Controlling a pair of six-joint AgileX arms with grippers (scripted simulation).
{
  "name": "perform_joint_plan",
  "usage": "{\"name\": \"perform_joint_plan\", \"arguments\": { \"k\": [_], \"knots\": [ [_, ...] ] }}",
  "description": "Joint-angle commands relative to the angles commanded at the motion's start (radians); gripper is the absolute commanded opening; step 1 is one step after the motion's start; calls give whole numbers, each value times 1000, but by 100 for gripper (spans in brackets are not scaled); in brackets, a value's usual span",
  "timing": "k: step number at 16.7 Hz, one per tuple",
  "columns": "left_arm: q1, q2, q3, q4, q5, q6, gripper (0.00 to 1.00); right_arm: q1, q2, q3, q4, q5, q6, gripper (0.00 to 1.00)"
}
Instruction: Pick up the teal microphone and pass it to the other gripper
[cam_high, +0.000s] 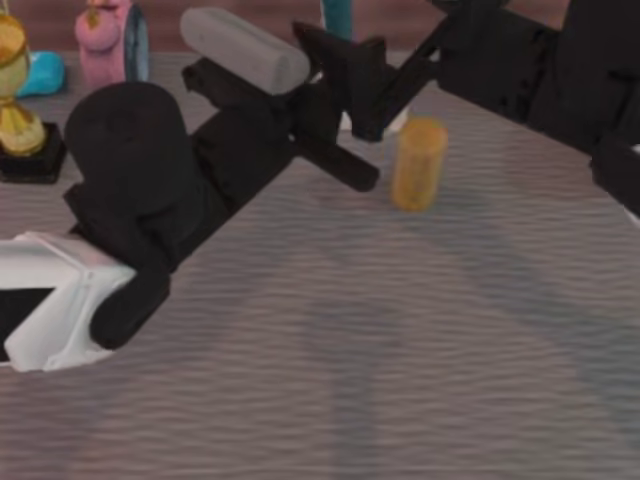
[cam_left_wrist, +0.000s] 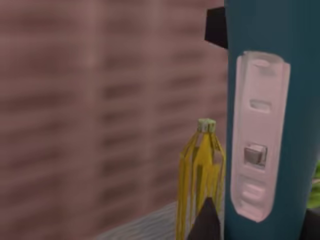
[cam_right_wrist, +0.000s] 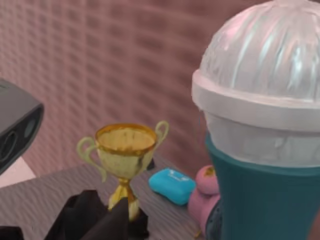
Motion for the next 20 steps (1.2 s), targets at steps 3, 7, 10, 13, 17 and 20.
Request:
{"name": "perform_joint_plan", "arguments": {
  "k": [3,7,10,13,17,20],
  "knots": [
    [0,0,0,0,0,0,0,24,61,56,11,25,1,100],
    [0,0,0,0,0,0,0,24,62,57,11,25,1,100],
    [0,0,0,0,0,0,0,24,62,57,11,25,1,77],
    [0,0,0,0,0,0,0,24,62,57,11,25,1,55],
    [0,0,0,0,0,0,0,24,62,57,11,25,1,25],
    [0,0,0,0,0,0,0,24,62,57,11,25,1,2]
  ]
}}
